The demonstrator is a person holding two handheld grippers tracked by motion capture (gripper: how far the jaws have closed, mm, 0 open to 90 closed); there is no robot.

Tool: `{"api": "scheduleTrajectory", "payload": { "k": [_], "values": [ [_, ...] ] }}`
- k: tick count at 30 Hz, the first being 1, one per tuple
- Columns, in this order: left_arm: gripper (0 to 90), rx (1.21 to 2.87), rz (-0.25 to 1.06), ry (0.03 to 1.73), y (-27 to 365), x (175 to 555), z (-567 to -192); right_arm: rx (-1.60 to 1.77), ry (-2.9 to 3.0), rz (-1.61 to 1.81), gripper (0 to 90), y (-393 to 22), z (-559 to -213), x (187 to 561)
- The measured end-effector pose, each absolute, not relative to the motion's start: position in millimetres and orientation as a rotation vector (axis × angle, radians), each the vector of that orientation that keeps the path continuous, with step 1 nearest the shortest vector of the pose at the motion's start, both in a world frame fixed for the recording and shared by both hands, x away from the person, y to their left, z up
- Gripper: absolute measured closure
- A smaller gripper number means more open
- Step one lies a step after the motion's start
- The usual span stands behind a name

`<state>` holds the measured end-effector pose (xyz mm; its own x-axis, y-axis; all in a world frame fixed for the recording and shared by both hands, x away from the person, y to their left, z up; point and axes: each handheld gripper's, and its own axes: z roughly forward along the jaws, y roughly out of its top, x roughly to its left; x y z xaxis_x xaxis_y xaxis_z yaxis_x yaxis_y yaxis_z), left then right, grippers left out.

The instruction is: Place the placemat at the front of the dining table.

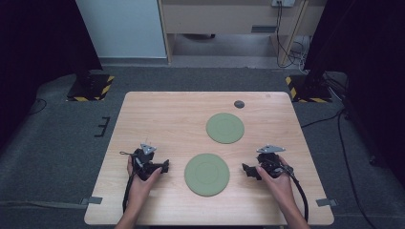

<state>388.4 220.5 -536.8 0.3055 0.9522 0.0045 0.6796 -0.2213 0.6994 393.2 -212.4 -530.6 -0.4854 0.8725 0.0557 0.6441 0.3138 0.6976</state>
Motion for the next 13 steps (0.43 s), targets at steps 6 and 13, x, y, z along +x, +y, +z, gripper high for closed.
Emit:
{"api": "scheduleTrajectory", "payload": {
  "k": [6, 13],
  "values": [
    [0.0, 1.983, 0.595, 1.444, 220.5, 388.3, -536.8, 1.297, 2.227, 0.947, 6.9, -204.1, -538.5, 392.2],
    [0.0, 1.982, 0.596, 1.446, 220.2, 387.6, -536.9, 1.322, 2.235, 0.926, 0.3, -205.7, -539.4, 394.3]
  ]
}}
